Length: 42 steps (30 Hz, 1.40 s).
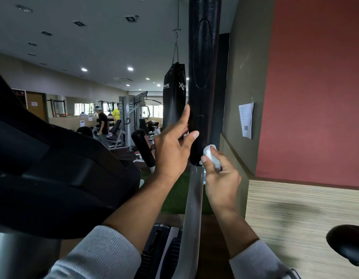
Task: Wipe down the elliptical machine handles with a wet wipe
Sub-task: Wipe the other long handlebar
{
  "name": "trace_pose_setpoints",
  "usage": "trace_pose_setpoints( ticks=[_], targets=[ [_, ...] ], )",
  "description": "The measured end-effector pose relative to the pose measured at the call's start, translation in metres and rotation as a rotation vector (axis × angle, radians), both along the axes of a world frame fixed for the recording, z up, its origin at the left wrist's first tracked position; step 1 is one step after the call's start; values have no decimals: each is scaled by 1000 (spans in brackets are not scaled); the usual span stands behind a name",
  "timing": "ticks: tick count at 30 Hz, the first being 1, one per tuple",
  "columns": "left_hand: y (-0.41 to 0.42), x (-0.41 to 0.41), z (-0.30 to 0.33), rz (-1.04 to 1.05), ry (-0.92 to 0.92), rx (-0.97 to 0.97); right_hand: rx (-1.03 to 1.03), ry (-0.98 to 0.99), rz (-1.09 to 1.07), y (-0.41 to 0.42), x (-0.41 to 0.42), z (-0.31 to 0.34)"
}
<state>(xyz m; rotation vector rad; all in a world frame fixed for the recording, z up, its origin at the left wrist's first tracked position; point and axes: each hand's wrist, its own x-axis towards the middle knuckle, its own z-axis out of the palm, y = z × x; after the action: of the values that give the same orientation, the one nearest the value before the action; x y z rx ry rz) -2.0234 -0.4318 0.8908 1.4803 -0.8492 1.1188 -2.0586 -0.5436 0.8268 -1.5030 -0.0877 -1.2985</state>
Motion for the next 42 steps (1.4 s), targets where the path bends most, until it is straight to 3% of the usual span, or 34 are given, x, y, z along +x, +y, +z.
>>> trace_pose_setpoints(
  ticks=[6, 13, 17, 23, 30, 42],
  targets=[
    [0, -3, 0, 22, 2, 5, -46, 38, -16, -7, 1, 4],
    [0, -4, 0, 2, 19, 5, -492, 40, -254, -22, -2, -21],
    [0, -3, 0, -11, 19, 3, -378, -1, -225, -30, -4, -15],
    [-1, -1, 0, -10, 27, -3, -516, 29, -227, -19, -1, -2],
    [1, -2, -1, -5, 38, 18, -344, 12, -219, -18, -5, 4],
    [2, -9, 1, -24, 99, 17, -336, 112, -157, -17, -13, 17]
  ],
)
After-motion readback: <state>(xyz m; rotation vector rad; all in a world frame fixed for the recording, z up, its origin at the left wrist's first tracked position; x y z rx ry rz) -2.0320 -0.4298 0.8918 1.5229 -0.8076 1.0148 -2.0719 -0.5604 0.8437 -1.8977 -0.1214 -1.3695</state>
